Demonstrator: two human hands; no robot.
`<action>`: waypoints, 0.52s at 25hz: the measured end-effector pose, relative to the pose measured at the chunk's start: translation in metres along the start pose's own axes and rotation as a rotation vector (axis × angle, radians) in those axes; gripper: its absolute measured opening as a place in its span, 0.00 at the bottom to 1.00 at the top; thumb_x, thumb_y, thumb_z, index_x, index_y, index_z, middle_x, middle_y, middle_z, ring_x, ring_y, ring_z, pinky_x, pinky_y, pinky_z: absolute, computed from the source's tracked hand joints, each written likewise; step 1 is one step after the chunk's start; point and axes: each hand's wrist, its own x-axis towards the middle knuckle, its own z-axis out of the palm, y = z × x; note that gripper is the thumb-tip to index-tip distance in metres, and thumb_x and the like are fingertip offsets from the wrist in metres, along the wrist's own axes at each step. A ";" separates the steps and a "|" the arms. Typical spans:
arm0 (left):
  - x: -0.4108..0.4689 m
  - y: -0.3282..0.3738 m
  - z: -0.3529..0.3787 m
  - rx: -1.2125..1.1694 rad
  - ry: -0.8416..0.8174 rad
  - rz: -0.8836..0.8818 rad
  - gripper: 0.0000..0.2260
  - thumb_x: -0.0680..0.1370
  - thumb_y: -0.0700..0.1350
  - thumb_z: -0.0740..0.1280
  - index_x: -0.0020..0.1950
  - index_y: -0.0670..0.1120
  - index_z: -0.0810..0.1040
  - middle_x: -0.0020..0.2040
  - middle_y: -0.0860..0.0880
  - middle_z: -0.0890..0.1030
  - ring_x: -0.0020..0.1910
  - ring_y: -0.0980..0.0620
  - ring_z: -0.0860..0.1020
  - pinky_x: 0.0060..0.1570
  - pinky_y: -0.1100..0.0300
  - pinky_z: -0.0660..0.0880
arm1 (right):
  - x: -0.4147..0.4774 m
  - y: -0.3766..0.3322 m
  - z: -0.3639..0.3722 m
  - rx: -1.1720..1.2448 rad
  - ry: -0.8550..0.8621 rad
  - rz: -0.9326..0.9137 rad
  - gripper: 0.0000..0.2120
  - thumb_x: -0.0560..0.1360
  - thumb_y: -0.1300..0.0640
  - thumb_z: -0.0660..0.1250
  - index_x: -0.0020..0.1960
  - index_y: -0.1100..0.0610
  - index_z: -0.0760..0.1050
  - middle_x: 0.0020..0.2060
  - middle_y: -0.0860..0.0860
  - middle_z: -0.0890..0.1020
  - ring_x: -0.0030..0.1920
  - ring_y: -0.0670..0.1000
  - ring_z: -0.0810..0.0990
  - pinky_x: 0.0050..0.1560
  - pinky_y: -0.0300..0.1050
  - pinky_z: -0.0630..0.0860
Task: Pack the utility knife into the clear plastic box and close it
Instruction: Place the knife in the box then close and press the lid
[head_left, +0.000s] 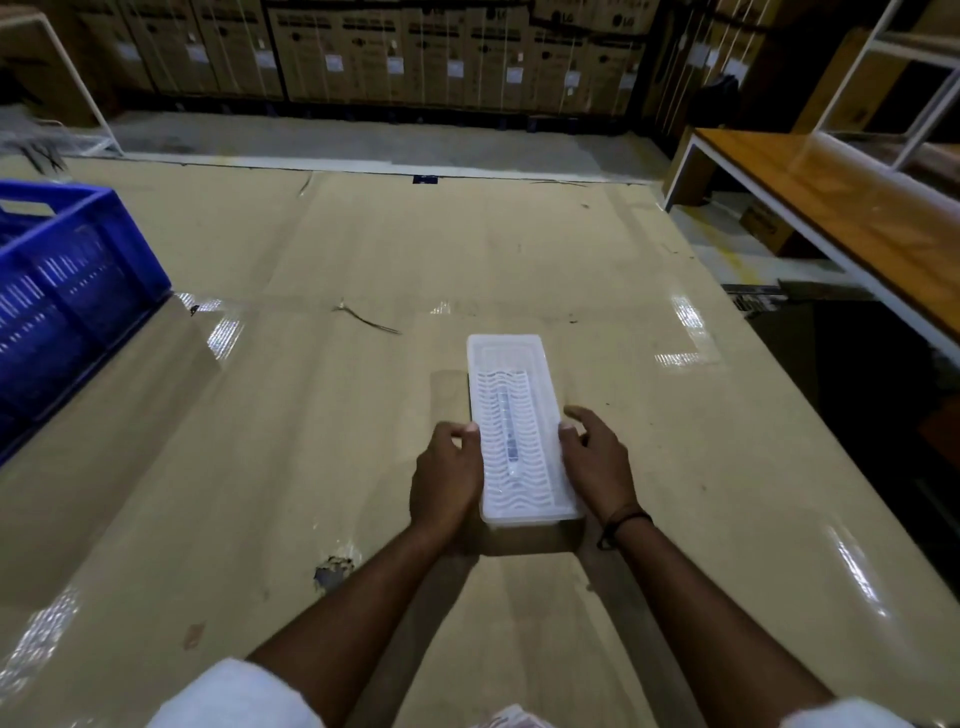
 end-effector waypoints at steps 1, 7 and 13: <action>0.009 0.008 -0.001 0.029 0.019 0.028 0.16 0.83 0.59 0.57 0.65 0.52 0.73 0.55 0.48 0.85 0.50 0.47 0.83 0.53 0.49 0.80 | 0.008 -0.007 0.000 0.003 -0.020 -0.002 0.19 0.82 0.50 0.60 0.72 0.48 0.72 0.43 0.52 0.84 0.46 0.52 0.81 0.49 0.43 0.72; 0.048 0.027 0.004 0.325 -0.067 0.248 0.25 0.85 0.55 0.52 0.82 0.57 0.51 0.59 0.43 0.81 0.54 0.43 0.81 0.54 0.46 0.79 | 0.034 -0.031 0.014 -0.233 -0.076 -0.134 0.23 0.84 0.51 0.55 0.78 0.45 0.64 0.53 0.57 0.84 0.50 0.58 0.82 0.55 0.52 0.79; 0.059 0.019 0.013 0.418 -0.150 0.291 0.30 0.84 0.59 0.55 0.82 0.56 0.45 0.56 0.43 0.84 0.48 0.44 0.83 0.48 0.49 0.80 | 0.040 -0.024 0.022 -0.324 -0.058 -0.156 0.24 0.83 0.51 0.53 0.79 0.44 0.62 0.50 0.59 0.84 0.45 0.59 0.82 0.50 0.54 0.80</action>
